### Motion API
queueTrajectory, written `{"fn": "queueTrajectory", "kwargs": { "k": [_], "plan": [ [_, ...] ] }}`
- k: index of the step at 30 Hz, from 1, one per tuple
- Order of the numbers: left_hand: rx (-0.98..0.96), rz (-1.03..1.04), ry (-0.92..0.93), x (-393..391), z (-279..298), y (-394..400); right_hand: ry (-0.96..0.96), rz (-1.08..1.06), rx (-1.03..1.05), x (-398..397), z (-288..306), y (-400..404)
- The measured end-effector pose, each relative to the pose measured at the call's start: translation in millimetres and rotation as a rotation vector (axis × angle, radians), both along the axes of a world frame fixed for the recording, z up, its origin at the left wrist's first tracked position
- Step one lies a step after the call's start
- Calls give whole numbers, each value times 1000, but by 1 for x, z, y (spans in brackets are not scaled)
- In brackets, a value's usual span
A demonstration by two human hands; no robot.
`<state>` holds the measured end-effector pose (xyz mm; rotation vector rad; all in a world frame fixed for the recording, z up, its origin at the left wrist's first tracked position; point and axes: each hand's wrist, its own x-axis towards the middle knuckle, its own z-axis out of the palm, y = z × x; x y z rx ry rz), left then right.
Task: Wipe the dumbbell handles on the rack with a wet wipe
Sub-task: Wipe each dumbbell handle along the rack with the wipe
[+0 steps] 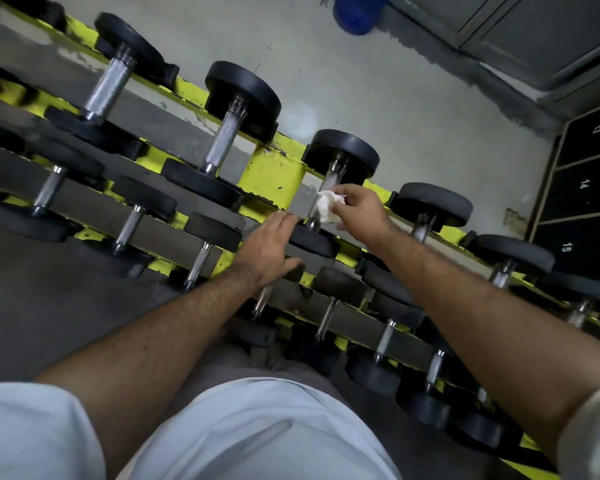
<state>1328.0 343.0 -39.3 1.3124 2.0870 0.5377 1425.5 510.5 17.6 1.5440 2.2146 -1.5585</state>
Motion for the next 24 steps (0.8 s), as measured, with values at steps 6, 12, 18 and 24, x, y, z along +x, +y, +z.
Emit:
{"fn": "queueTrajectory", "kwargs": {
  "k": [6,12,18,24],
  "plan": [
    [39,182,-246,-14,-13,12,59,-320,-370,5,1,1],
    [107,138,-214,-9,-23,21,84,-364,-381,13,3,-1],
    [134,2,260,1,-11,25,149,-480,-226,27,1,-1],
    [62,-210,749,11,8,35,191,-500,-165,31,-7,-3]
  ]
}}
